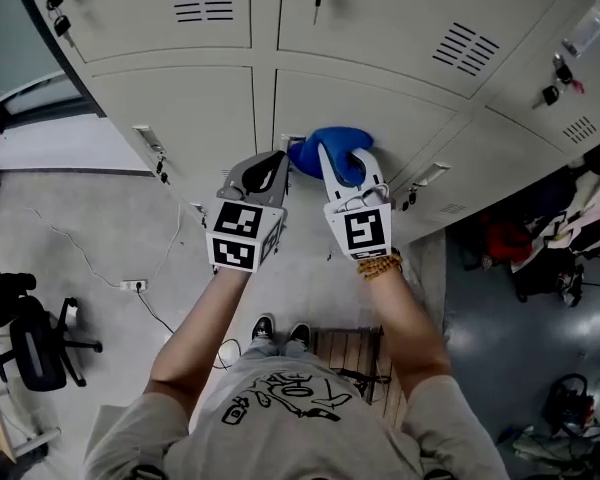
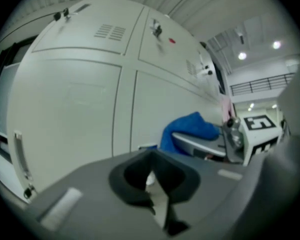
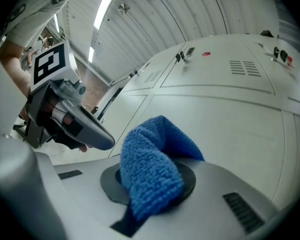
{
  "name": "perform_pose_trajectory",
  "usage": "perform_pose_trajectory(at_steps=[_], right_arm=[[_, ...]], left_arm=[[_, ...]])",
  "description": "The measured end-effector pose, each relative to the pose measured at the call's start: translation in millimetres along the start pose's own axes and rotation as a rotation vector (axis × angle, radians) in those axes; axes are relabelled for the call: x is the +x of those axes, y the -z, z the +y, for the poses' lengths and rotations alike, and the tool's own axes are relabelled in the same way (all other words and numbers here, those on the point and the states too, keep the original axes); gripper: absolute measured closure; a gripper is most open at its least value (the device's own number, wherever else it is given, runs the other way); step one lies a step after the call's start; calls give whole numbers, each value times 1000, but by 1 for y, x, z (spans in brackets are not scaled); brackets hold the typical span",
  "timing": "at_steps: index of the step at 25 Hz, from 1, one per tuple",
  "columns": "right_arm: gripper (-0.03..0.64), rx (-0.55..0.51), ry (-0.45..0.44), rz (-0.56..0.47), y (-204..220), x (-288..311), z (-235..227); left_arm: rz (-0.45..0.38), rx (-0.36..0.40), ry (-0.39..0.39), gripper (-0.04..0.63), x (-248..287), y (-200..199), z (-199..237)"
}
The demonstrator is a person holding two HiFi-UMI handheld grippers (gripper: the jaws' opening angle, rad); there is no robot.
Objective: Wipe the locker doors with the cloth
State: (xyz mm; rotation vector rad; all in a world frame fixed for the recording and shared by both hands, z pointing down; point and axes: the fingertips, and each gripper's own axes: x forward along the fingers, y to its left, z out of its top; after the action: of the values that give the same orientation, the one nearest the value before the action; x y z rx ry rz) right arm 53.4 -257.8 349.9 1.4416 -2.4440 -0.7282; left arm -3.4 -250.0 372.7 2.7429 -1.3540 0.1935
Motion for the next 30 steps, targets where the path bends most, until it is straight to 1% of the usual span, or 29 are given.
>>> perform_pose_trajectory(at_steps=[3,7,10,14,18,21,25,30], right_arm=[[584,-50,31,-43,-38,3,-19],[584,-96,57,-91,-76,5,-39],[584,-107,71,-115,-89,2,-53],[584,-77,109,-133,-93,-12,-74],[584,-47,143,-139,-86,-27,-93],[584,-20,156,-127,-71,-37,-96],[584,-4,146,-99,-37,-44,-83],[584,-2,117,-65,7,-45,-54]], left_arm=[[-44,33,10,592,-3,-30,-5],[-93,46,15,592,-6,-60,-11],[-120,62,28,592,-5,-79,-20],[-145,84,50,592,1,-96,-35],[-149,89,67,592,9,-99,-46],[-126,86,76,592,16,-88,-52],[-79,73,82,592,23,-63,-57],[-22,42,81,592,31,-25,-57]])
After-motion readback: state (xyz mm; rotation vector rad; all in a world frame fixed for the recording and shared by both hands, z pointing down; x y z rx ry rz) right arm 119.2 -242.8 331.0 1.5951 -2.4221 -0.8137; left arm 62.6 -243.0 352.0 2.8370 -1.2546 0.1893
